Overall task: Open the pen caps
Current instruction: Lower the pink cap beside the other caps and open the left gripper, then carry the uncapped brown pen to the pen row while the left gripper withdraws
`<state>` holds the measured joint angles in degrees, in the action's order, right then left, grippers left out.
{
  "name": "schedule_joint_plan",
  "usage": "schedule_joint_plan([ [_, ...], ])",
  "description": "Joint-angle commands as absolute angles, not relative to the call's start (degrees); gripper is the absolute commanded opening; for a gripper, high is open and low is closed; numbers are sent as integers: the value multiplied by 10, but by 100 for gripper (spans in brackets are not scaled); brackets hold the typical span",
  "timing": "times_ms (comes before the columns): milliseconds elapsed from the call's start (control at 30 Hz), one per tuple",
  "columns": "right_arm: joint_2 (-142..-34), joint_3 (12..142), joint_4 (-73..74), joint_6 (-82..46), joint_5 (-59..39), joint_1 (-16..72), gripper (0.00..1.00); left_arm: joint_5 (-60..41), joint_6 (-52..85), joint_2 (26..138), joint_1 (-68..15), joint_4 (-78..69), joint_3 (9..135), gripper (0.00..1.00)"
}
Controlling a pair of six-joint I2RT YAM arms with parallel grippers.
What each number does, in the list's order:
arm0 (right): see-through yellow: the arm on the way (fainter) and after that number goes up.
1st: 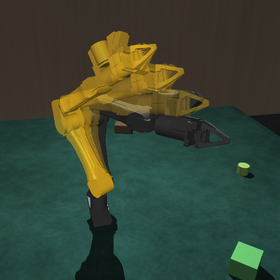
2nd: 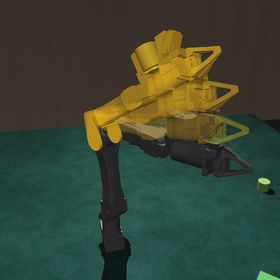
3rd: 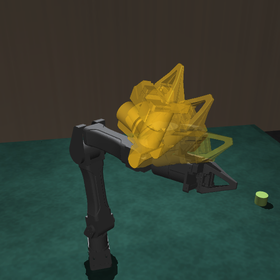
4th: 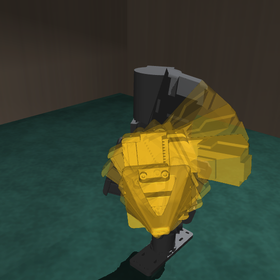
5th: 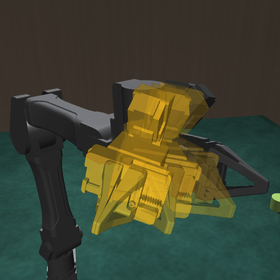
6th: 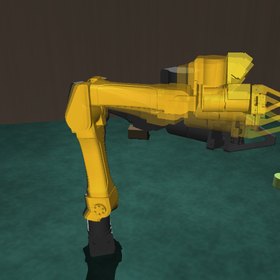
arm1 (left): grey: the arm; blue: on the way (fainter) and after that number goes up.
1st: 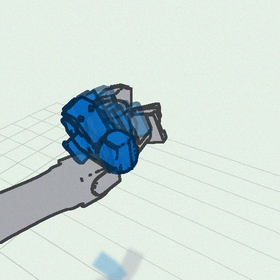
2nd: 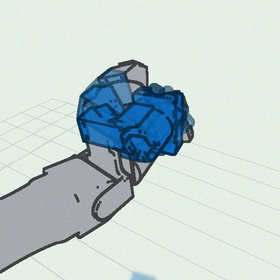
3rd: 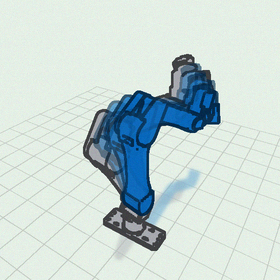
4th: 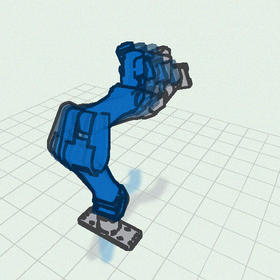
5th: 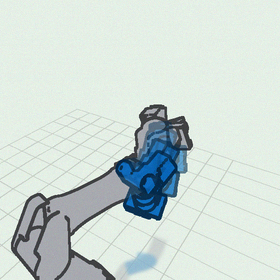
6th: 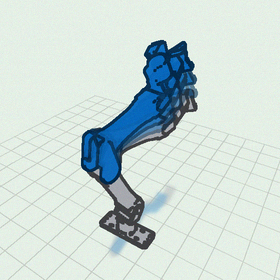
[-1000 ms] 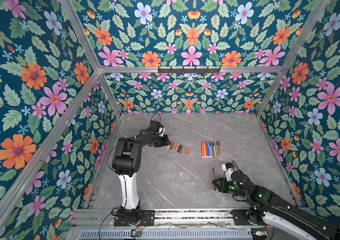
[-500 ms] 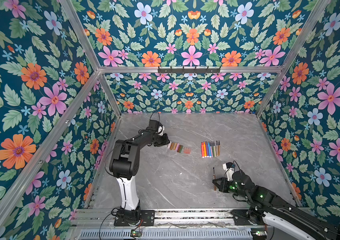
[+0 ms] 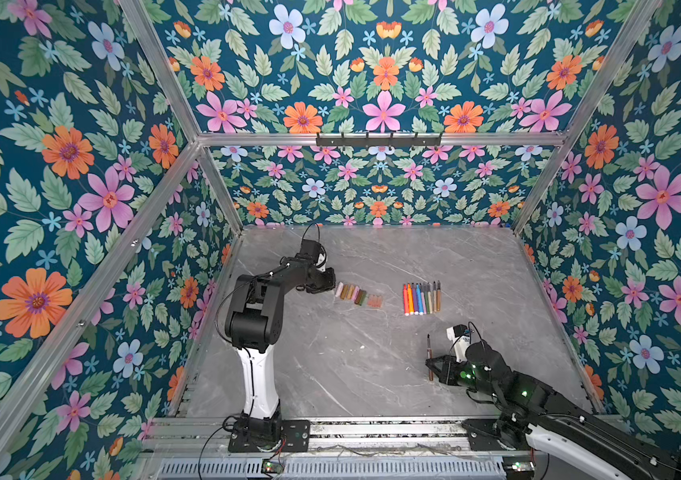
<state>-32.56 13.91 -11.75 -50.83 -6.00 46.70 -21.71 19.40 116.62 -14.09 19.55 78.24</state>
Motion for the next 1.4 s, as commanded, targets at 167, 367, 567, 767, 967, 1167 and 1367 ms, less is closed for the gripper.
schedule_joint_plan([
  [167,-324,139,-112,-513,-55,468,0,-211,190,1162,-155,206,779,15],
  [367,-322,137,-113,-514,-55,467,0,-208,192,1160,-162,205,774,15],
  [567,-317,136,-114,-514,-55,467,0,-212,193,1157,-163,204,772,15],
  [767,-314,136,-115,-513,-55,467,0,-211,194,1154,-164,205,773,15],
  [967,-312,134,-117,-514,-54,466,0,-186,194,1135,-164,214,773,15],
  [1167,-330,139,-112,-516,-59,463,0,-173,200,1050,-164,215,760,16],
  [1367,-411,149,-67,-515,-104,433,0,-212,203,873,-164,188,694,19],
])
